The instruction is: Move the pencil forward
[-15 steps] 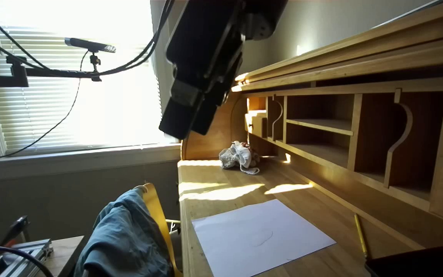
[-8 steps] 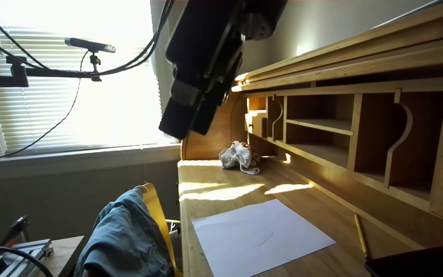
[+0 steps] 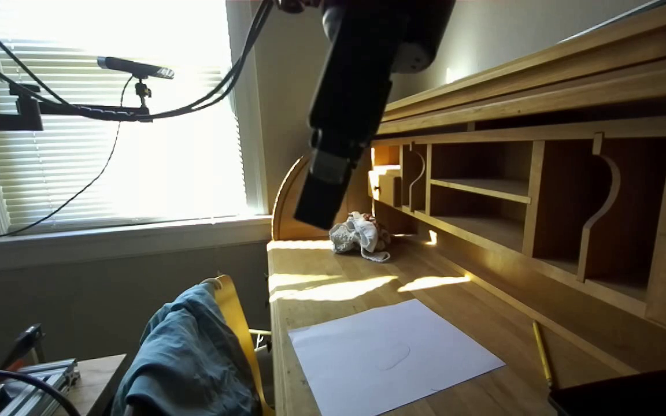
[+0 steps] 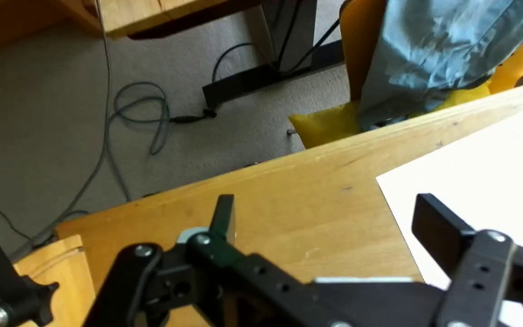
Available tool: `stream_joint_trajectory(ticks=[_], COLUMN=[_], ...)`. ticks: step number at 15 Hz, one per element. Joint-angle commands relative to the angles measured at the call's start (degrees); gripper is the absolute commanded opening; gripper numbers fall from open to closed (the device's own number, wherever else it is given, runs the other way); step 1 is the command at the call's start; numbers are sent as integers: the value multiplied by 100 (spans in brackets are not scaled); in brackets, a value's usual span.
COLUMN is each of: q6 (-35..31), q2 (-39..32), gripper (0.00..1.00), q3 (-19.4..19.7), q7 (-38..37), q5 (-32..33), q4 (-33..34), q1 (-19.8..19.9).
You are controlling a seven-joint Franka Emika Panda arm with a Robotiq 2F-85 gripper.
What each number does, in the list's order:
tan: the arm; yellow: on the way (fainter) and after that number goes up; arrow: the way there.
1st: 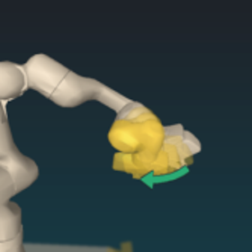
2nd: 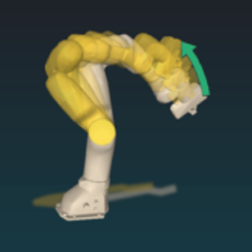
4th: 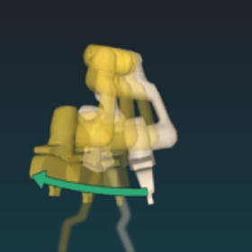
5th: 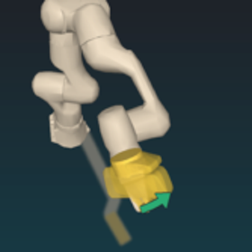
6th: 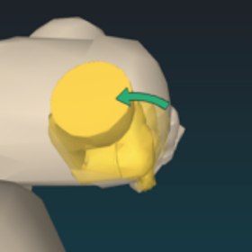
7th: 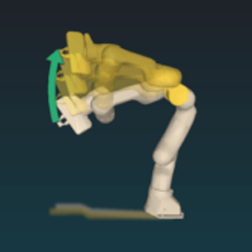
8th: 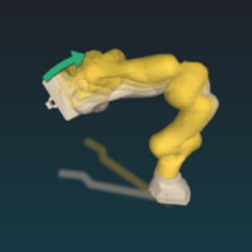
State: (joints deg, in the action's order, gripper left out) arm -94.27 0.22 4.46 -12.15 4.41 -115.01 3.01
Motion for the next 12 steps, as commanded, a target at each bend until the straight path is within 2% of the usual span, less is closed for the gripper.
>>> stream_joint_trajectory(ticks=[1,5,12], q6=[-875,-2350,-5018], q2=[-87,-251,-844], gripper=[100,100,100], q3=[-166,-339,-500], q7=[616,1177,2667], q5=[-252,-164,-380], q4=[-269,-592,-1048], q1=[-92,-196,-171])
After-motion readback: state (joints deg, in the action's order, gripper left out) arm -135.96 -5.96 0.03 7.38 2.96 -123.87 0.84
